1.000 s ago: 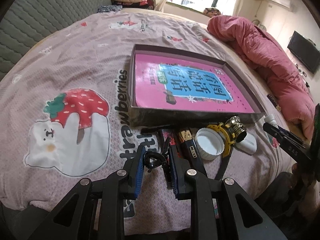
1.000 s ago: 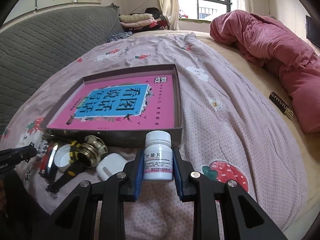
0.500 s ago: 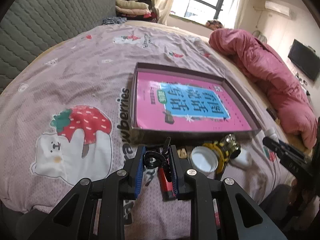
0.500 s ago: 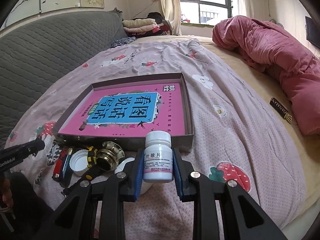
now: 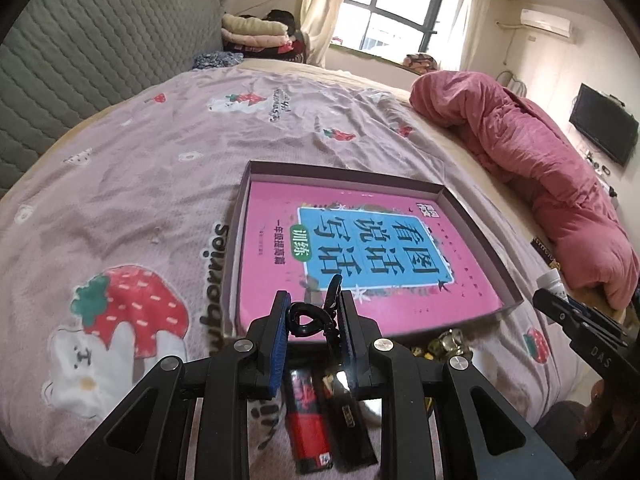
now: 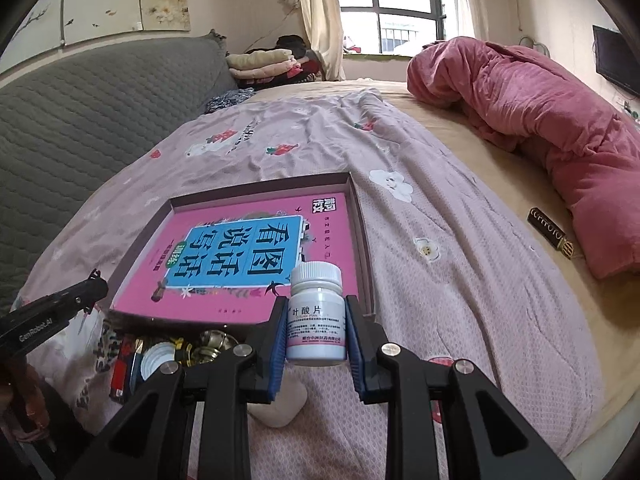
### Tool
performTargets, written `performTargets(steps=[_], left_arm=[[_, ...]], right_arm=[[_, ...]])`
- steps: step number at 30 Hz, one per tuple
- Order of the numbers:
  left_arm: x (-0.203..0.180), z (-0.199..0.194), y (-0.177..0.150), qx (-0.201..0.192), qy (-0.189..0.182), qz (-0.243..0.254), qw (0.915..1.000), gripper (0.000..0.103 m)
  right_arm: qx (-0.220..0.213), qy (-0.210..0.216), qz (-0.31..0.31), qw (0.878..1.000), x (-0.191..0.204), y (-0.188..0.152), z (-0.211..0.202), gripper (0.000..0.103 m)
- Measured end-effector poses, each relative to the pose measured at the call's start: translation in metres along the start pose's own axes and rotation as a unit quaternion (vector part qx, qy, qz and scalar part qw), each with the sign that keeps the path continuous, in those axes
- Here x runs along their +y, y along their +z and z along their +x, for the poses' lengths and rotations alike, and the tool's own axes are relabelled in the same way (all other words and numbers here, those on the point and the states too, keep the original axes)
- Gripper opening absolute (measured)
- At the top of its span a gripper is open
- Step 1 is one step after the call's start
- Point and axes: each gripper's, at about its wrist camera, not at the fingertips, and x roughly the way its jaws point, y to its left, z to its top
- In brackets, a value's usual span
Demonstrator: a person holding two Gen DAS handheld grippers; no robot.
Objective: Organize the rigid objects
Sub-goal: 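Lift the hair clip with the left gripper and carry it over the tray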
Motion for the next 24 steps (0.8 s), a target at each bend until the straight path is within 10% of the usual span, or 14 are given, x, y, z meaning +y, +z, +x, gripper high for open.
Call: performTargets(steps=[24], left_arm=[[-0.004,0.066,0.031,0.026,0.014,0.011,0.9995,0.023]], right_arm=[[0.004,-0.018,0.022,1.0,0.008,0.029,0.035,0.027]])
